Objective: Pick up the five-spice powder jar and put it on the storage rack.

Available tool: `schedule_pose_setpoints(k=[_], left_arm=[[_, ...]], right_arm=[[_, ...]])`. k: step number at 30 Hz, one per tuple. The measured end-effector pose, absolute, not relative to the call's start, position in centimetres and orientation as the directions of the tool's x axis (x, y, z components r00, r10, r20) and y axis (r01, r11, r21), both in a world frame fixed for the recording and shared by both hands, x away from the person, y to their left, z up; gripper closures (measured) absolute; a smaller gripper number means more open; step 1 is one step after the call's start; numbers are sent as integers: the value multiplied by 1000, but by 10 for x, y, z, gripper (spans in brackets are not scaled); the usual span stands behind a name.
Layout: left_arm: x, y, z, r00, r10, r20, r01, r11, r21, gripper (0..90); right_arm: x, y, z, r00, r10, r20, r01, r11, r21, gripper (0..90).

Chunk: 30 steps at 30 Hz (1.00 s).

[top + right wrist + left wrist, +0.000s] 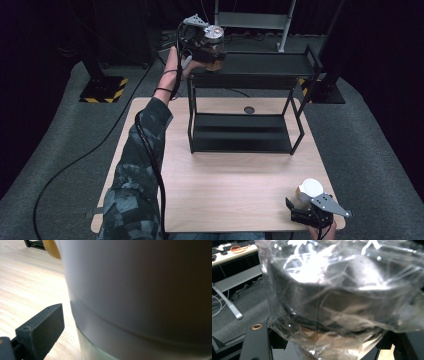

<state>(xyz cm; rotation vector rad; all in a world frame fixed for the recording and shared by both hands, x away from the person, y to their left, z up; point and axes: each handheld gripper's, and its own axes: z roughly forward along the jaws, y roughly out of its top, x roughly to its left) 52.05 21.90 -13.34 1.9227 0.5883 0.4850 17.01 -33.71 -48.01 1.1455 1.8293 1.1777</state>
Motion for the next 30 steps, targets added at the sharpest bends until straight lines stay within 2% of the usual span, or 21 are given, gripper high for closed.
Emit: schedule_pose_setpoints(k=[12, 30], left_arm=[[525, 210, -138, 770, 637, 44, 227, -338, 913, 305], [529, 197, -146, 739, 672, 48, 256, -346, 902, 304]], right_arm=[[170, -337, -480, -392, 917, -73, 312, 207, 927, 0], [170, -337, -480, -392, 917, -72, 312, 207, 927, 0]])
